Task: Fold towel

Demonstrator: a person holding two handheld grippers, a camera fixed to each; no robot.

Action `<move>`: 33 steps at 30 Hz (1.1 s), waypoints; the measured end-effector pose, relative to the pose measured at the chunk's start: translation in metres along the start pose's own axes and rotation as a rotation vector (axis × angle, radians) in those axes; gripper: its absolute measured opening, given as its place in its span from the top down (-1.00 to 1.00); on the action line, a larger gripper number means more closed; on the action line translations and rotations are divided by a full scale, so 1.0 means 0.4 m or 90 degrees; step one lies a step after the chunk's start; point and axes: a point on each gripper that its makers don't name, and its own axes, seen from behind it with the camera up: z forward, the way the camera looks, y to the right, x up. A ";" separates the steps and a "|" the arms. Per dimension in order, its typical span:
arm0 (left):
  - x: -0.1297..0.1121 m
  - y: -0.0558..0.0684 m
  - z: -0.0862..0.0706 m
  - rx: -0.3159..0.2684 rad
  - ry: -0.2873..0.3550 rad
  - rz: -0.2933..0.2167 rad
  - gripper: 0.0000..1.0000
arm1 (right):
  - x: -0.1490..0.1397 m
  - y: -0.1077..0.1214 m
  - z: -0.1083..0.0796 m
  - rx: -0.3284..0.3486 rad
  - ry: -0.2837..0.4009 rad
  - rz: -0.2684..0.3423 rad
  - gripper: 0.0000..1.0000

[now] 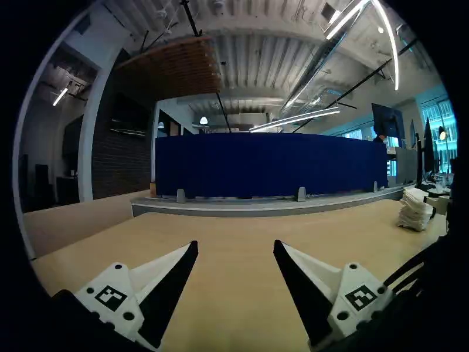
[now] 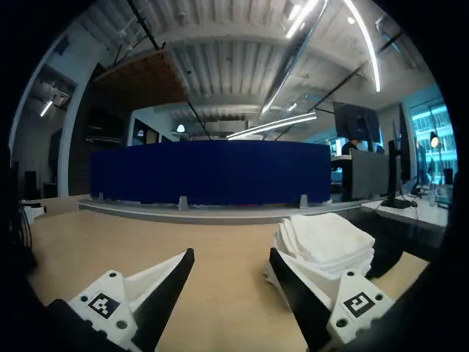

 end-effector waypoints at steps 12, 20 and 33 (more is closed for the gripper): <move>0.000 -0.001 0.000 0.000 0.000 0.000 -0.92 | 0.002 0.000 -0.008 0.000 0.000 0.000 -0.99; -0.001 -0.001 -0.001 0.000 0.000 0.000 -0.92 | 0.006 -0.002 -0.013 0.000 0.000 0.000 -1.00; -0.004 -0.003 0.000 0.000 0.000 -0.001 -0.92 | 0.009 -0.004 -0.018 0.001 0.000 0.001 -0.99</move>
